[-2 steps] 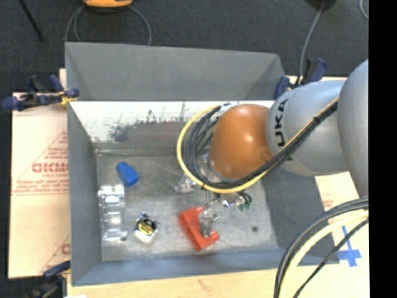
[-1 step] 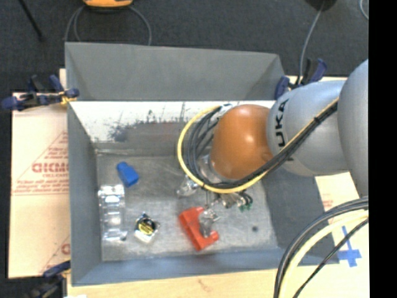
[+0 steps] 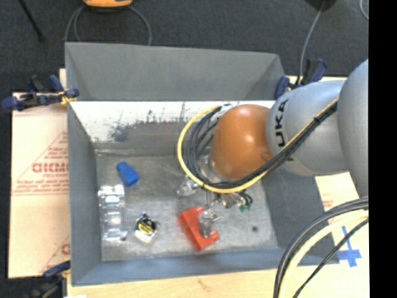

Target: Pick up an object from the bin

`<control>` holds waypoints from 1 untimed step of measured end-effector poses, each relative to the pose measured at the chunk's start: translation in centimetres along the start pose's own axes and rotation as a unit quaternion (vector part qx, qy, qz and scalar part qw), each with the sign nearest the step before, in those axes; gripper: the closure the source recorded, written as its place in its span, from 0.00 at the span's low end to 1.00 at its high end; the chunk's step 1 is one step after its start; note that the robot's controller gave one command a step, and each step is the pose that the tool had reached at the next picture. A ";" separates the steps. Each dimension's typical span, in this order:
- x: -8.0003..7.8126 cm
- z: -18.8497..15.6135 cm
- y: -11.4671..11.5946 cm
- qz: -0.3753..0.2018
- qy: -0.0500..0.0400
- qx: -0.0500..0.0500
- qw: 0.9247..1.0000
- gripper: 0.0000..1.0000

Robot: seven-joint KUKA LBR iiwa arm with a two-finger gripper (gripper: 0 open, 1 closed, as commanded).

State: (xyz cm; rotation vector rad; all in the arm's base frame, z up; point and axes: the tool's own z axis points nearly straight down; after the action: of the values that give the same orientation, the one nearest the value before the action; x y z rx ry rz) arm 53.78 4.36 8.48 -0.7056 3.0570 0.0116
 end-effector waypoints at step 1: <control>0.0 0.0 0.0 0.001 0.000 0.000 1.000 1.00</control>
Offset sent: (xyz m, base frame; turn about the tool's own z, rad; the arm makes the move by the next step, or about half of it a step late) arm 0.0000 0.0000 0.0000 0.0000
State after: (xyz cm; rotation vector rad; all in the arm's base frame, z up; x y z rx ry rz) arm 53.78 4.35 8.47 -0.7040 3.0575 0.0118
